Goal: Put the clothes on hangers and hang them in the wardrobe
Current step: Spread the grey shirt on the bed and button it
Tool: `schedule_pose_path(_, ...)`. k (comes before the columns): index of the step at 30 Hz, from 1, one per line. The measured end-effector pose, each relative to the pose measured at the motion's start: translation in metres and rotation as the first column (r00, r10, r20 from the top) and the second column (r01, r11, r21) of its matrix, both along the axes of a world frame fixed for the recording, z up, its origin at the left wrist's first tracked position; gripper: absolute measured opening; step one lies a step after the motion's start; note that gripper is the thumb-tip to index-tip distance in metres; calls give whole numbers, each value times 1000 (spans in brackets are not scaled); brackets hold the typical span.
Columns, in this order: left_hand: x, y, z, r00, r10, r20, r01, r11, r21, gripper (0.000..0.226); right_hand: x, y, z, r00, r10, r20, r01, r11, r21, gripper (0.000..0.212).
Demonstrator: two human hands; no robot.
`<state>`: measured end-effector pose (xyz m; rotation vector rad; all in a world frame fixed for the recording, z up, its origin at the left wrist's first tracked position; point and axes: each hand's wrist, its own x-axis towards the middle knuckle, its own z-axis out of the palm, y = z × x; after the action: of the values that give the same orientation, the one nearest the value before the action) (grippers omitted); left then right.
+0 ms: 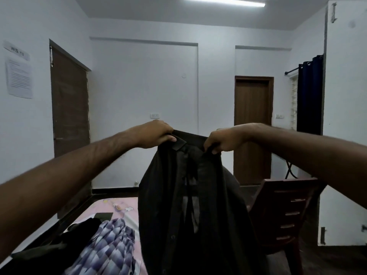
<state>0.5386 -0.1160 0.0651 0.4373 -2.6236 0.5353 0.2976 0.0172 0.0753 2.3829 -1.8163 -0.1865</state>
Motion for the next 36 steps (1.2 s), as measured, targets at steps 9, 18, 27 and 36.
schedule_pose_path(9,0,2,-1,976,-117,-182,106,992,-70,35,13,1,-4,994,77,78,-70,994,-90,16)
schedule_pose_path(18,1,1,-3,924,-202,-324,175,979,-108,29,16,-10,-15,922,237,306,-62,871,-488,38)
schedule_pose_path(27,1,42,-9,759,-353,-547,505,849,153,20,19,-21,-13,882,261,392,-151,945,-289,13)
schedule_pose_path(36,12,-6,-56,898,163,-410,132,787,603,42,14,-22,34,952,176,250,55,707,-705,11)
